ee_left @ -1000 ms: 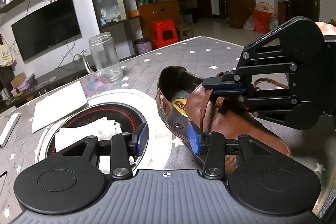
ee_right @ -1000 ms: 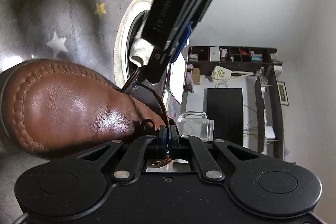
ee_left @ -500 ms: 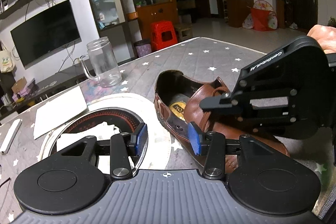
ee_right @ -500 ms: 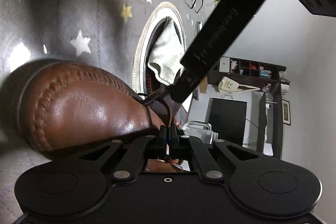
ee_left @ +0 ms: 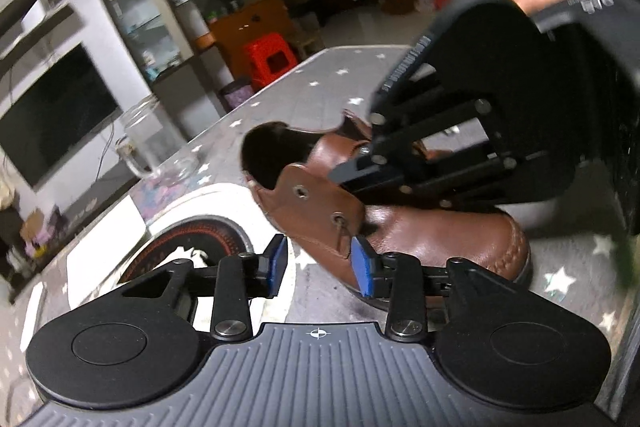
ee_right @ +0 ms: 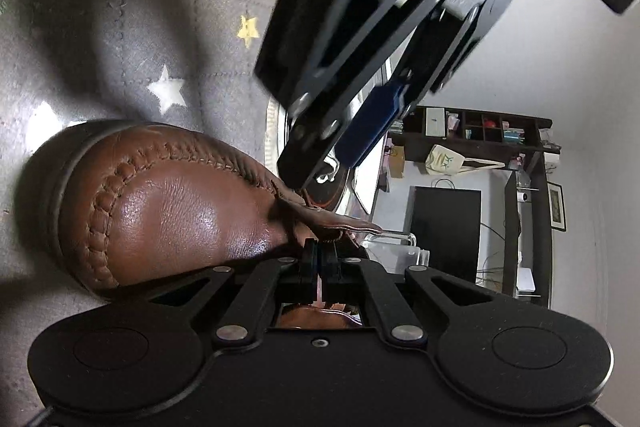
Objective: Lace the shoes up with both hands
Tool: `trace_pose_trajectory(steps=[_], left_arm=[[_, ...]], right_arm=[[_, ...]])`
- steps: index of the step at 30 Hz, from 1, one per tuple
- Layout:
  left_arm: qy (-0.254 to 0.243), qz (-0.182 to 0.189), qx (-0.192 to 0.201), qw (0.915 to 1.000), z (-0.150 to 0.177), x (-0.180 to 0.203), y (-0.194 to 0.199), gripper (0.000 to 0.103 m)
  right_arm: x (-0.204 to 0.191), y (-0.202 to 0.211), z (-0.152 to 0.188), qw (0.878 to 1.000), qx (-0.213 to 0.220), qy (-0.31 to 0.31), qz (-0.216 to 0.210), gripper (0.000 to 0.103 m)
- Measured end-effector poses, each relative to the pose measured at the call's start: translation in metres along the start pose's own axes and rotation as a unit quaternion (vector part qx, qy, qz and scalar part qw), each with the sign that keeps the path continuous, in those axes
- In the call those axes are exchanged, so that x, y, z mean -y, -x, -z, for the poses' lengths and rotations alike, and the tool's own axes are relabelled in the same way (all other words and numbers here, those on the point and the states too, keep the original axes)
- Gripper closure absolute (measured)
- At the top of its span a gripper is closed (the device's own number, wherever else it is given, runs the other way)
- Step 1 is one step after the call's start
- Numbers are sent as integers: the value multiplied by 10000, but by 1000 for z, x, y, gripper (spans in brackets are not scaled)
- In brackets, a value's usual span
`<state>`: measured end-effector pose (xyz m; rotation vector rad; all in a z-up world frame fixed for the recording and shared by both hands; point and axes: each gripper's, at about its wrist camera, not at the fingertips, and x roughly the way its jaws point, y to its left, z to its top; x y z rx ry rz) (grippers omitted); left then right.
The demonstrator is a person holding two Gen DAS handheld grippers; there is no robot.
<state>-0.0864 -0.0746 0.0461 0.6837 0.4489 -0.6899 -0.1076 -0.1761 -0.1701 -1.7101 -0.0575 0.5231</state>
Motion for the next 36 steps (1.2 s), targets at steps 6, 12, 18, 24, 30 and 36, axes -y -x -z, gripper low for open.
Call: trace_pose_trajectory(steps=[6,12,18,24,30,36], left_arm=[[-325,253,-117,9991,-1,-5,-16,91],[-492,168,-117,9986,1,0,-20,100],[-29,-252,-137,9996,3,4,-11,101],[290,-1137,-203,9929,10,1,11,101],[676,-1937,-321,9782,21,-19,41,101],[868,-2179,-469,9710,29,-26,52,101]], right_arm=[[-1,2,2,10000,27,-42,12,101],[1,5,1,9999,27,-108,42,101],[10,23,-2,9986,-22,-466,233,78],[4,43,-6,9963,-43,-837,162,78],[-4,56,-5,9905,-247,-1347,94,77],[-9,64,1,9774,-422,-2066,128,77]])
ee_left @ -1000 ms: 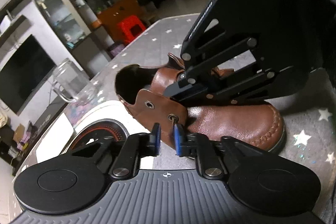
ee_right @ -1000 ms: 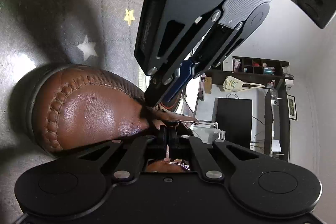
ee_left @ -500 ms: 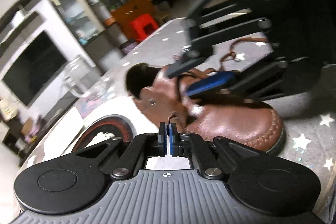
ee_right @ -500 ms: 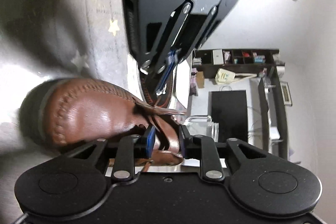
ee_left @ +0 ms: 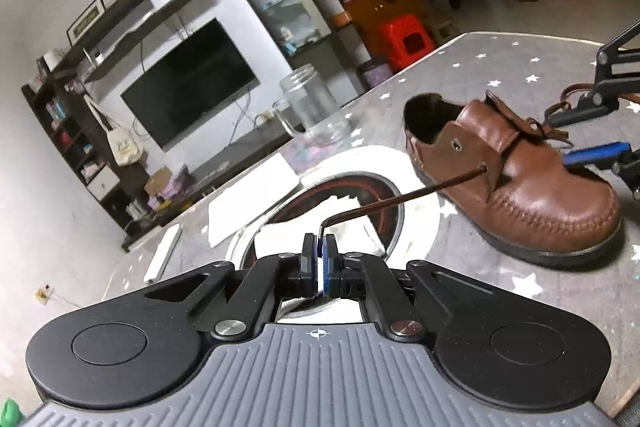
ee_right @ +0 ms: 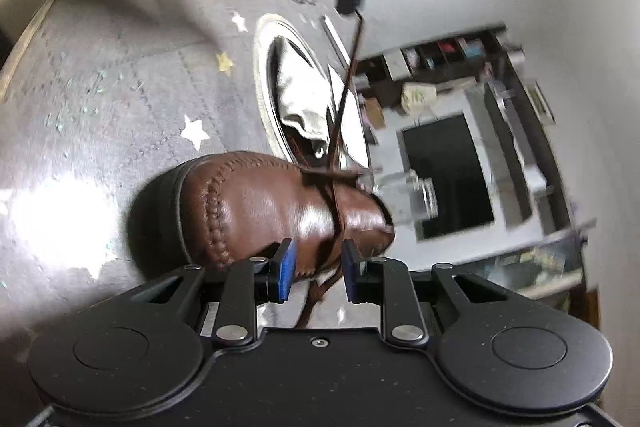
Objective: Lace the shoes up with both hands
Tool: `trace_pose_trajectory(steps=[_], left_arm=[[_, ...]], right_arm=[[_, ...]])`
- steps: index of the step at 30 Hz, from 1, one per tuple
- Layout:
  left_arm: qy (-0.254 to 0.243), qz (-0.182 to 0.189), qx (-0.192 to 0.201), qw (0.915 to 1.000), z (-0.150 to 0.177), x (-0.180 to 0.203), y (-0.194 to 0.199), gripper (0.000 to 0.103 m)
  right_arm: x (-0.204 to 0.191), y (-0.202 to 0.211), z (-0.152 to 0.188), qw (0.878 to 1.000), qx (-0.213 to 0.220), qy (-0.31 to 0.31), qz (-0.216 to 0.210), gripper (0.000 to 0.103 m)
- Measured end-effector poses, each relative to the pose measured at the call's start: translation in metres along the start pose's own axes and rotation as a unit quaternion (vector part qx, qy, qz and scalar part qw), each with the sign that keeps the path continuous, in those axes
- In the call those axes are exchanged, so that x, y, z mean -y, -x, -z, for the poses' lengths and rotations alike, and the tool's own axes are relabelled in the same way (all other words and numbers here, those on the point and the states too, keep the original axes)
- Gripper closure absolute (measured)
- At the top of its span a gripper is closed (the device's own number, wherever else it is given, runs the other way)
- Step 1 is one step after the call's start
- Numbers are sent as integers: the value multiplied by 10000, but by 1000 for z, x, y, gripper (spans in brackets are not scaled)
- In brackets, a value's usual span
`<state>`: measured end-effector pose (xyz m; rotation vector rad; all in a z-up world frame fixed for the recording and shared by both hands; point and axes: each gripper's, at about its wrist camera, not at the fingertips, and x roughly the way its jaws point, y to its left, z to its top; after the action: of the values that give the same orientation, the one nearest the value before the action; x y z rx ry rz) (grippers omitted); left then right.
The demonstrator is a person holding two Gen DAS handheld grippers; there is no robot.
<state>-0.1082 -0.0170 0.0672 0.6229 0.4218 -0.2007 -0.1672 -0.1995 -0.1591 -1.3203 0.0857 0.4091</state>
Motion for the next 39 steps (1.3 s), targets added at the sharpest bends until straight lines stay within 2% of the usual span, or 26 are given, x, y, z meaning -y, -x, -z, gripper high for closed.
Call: trace_pose_trajectory(steps=[3,6,7,8,10,13,19,24,29,39], left_arm=[[0,48,-80,10000,3,3,0,100],[2,87,-215,9997,6,3,-3,96],[-3,80,-261,9996,8,2,-4,87],[22,27,-280,9996,8,0,-5,72],[58,-44,-299,9995,8,-3,-4,64],[86,-63,-309,9995,11,-7,-1,62],[-13,4,-315,9995,12,0,-1,57],[-43,61,-283,9996,10,4,-3,54],[-58,77,-335,9994,11,6,-5,52],[-68,126,-415,9990,15,10,-7,49]], right_arm=[[7,7,10,9982,-132,-585,-26,77],[23,11,30,9911,-429,-1257,-119,77],[27,13,37,9886,-539,-1402,-112,77],[30,14,43,9861,-653,-1522,-96,77],[35,14,57,9825,-894,-1637,-31,77],[38,14,75,9787,-1220,-1647,105,77],[36,2,129,9624,-2224,-1524,338,77],[23,-7,148,9560,-2560,-1419,204,77],[7,-6,142,9563,-2550,-1429,-65,77],[7,-2,92,9683,-1757,-1720,-445,77]])
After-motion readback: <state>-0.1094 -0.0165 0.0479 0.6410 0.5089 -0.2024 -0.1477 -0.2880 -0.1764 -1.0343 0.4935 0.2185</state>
